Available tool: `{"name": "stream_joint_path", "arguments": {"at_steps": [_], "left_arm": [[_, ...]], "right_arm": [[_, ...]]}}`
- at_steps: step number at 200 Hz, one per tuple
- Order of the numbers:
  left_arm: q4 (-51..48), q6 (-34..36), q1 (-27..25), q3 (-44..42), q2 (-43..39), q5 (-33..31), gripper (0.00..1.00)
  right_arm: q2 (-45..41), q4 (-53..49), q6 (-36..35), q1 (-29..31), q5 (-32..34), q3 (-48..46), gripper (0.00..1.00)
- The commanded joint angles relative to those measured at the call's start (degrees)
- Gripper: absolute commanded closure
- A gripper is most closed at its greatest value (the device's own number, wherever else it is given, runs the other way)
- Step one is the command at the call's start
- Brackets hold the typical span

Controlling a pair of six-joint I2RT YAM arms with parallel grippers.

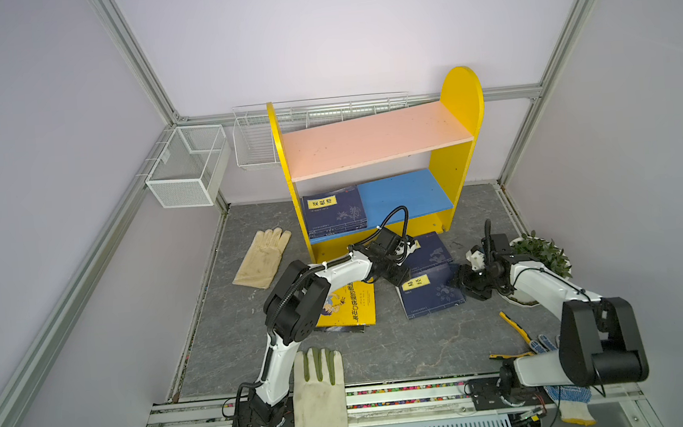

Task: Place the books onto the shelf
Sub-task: 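Move both grippers to the remaining dark blue books on the table, then grasp a dark blue book with the right gripper while the left gripper holds the pile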

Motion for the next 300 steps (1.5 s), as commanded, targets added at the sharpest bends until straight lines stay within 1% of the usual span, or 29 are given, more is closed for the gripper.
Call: {"name": "stream_joint_path", "arguments": {"at_steps": [1, 16, 40, 58, 91, 118, 140, 172, 201, 238, 272, 288, 300], "left_arm": [[-3.5, 1.7, -0.2, 1.9, 2.3, 0.9, 0.61], [-4.0, 1.8, -0.2, 2.0, 2.7, 0.7, 0.63], [-6.5, 1.9, -0.2, 3.2, 3.0, -0.1, 0.65], [-7.2, 2.1, -0.3, 3.4, 3.4, -0.1, 0.65], [-7.6, 2.7, -0.3, 3.1, 3.2, -0.1, 0.65], [-7.9, 3.3, -0.1, 2.7, 3.0, -0.4, 0.66], [-8.2, 4.1, -0.1, 2.4, 3.2, -0.3, 0.67], [-8.7, 4.2, 0.1, 2.4, 3.7, 0.1, 0.70], [-8.9, 4.3, 0.3, 2.4, 3.9, 0.8, 0.72], [-10.4, 5.1, 0.4, 4.5, 5.4, 3.0, 0.72], [-10.9, 5.2, 0.4, 5.3, 6.0, 3.8, 0.72], [-11.0, 5.3, 0.4, 5.6, 6.2, 4.0, 0.72], [-11.2, 5.3, 0.4, 5.7, 6.2, 3.9, 0.72]], "right_arm": [[0.7, 2.8, -0.6, 0.3, -6.0, 2.0, 0.36], [1.2, 2.5, -0.1, 0.4, -5.3, 2.7, 0.36], [1.0, 0.1, 0.8, 0.3, 0.0, 2.7, 0.35], [1.8, -2.9, -0.2, 0.3, 3.1, 2.3, 0.34], [2.4, -6.8, -1.5, 0.4, 4.5, -0.4, 0.33], [2.2, -7.6, -1.7, 0.4, 4.9, -2.5, 0.33], [3.1, -6.4, -1.4, 0.3, 2.9, -3.2, 0.33], [4.0, -2.2, -0.9, 0.2, -2.0, -3.4, 0.34], [2.3, 1.5, 0.4, 0.0, -5.8, -3.2, 0.36], [-0.1, 5.8, 1.2, -0.1, -10.5, -3.1, 0.39], [-0.2, 10.1, 2.1, -0.2, -13.8, -2.7, 0.41], [-0.1, 11.8, 2.5, -0.1, -14.5, -2.5, 0.44], [0.1, 13.0, 2.9, -0.1, -14.8, -2.4, 0.51]]}}
